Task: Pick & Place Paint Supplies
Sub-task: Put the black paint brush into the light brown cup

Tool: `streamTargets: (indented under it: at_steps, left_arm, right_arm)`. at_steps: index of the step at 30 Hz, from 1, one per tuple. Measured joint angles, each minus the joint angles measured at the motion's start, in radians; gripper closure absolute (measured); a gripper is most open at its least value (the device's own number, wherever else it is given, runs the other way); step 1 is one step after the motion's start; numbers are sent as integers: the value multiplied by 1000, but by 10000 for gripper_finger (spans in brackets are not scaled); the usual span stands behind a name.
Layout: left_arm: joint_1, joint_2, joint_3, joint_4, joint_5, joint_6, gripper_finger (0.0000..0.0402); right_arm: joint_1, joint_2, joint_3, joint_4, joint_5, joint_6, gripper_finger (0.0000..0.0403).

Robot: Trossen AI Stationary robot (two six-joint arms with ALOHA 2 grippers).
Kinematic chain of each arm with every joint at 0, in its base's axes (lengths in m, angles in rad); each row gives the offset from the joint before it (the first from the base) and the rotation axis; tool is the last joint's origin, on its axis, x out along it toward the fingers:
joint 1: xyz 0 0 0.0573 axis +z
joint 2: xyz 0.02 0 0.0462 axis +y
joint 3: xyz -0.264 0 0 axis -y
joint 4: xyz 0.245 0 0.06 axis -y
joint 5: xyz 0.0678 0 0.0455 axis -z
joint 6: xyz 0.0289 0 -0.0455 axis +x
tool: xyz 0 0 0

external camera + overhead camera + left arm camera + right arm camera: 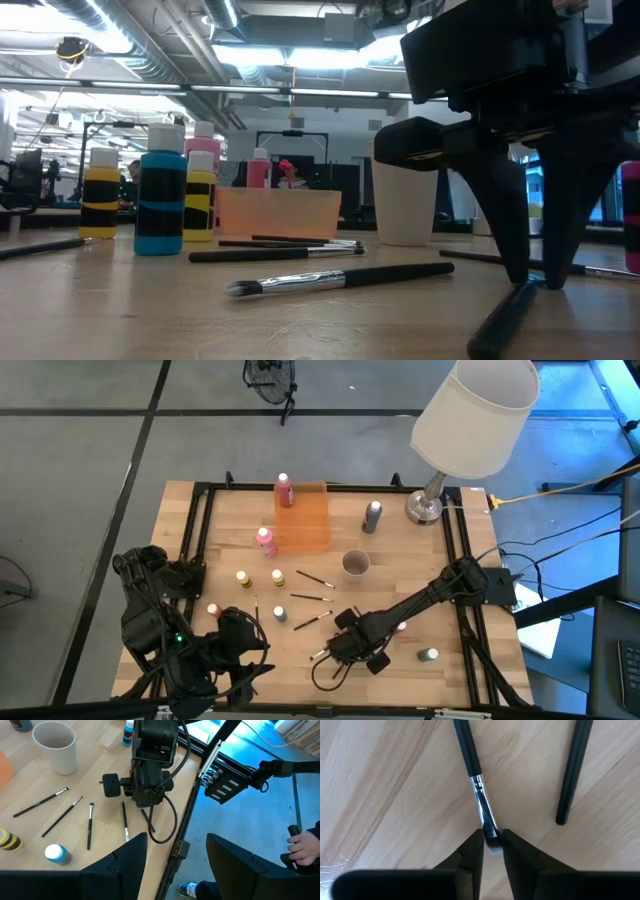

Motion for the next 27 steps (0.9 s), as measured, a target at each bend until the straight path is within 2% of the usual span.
streamTargets:
  at_steps: [7, 21, 27]
  left_arm:
    - [0, 0, 0, 0, -1, 0, 201]
    - [0, 0, 0, 0, 0, 0, 201]
    - [0, 0, 0, 0, 0, 0, 201]
  right_arm:
    - [0, 0, 0, -1, -1, 0, 370]
    - [0, 0, -1, -1, -4, 8, 399]
    - [0, 0, -1, -1, -4, 135, 401]
